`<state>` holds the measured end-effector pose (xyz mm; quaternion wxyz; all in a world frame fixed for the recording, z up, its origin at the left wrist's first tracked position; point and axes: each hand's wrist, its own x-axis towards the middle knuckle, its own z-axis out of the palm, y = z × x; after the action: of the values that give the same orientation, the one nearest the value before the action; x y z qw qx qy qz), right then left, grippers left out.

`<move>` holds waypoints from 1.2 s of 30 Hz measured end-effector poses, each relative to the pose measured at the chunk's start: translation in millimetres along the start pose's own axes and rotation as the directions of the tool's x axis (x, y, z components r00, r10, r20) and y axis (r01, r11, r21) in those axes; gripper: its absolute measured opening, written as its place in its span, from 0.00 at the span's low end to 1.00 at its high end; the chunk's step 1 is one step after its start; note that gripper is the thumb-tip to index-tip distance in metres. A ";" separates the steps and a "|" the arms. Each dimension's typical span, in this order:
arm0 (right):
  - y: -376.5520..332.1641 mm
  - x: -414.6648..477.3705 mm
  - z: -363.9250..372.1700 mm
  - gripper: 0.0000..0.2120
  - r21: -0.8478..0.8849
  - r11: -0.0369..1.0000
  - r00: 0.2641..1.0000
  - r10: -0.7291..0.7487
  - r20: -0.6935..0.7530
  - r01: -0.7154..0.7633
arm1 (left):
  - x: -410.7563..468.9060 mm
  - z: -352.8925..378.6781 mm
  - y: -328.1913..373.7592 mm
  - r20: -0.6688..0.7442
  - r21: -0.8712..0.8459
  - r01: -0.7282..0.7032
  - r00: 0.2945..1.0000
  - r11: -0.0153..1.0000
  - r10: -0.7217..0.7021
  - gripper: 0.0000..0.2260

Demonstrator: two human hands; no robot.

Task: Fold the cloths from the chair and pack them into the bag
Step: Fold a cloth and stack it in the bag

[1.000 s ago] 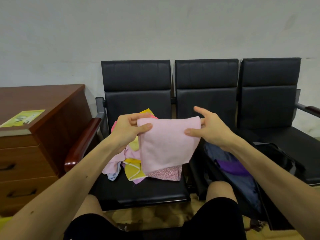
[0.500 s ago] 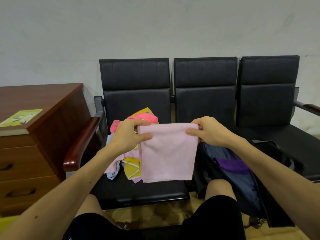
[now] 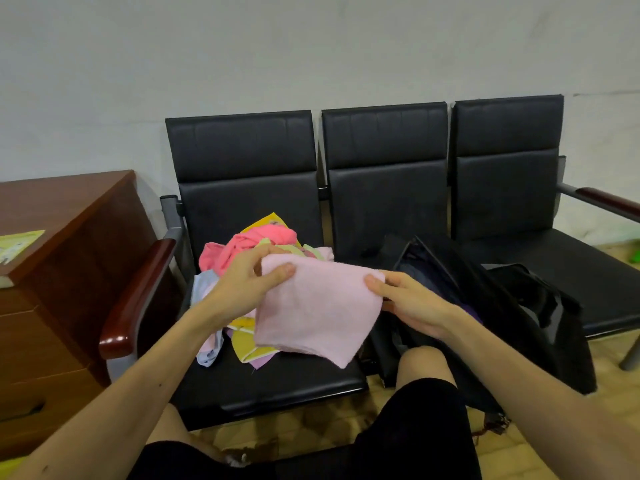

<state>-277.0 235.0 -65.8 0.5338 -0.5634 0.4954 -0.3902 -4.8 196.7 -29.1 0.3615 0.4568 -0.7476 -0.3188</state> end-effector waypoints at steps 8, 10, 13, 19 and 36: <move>47.0 -34.6 43.2 0.13 0.592 0.775 0.973 0.217 0.083 -0.223 | 33.7 71.3 -23.0 -0.010 -0.098 0.174 0.984 0.980 -0.176 0.08; 46.4 -38.3 33.0 0.13 0.622 0.753 0.953 0.300 -0.037 -0.212 | 47.1 84.9 -34.6 0.092 -0.233 0.357 0.934 0.905 -0.345 0.16; 74.9 -22.8 -4.4 0.22 0.671 0.718 0.932 0.346 -0.110 -0.187 | 58.1 116.9 -45.5 0.304 -0.637 0.587 0.787 0.501 -0.536 0.19; 87.5 -7.6 -74.8 0.21 0.707 0.695 0.934 0.324 -0.150 -0.128 | 56.5 211.3 -61.3 0.633 -0.658 0.740 0.643 0.137 -0.431 0.26; 186.6 137.0 -320.6 0.15 0.149 0.896 0.851 0.444 -0.279 -0.418 | 245.5 371.5 -73.5 0.614 -0.453 0.710 0.687 0.539 -0.389 0.17</move>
<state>-585.9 43.9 -222.2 0.5472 -0.3479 0.6690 -0.3633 -359.4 -1.1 -226.1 0.1948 0.4291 -0.4547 -0.7558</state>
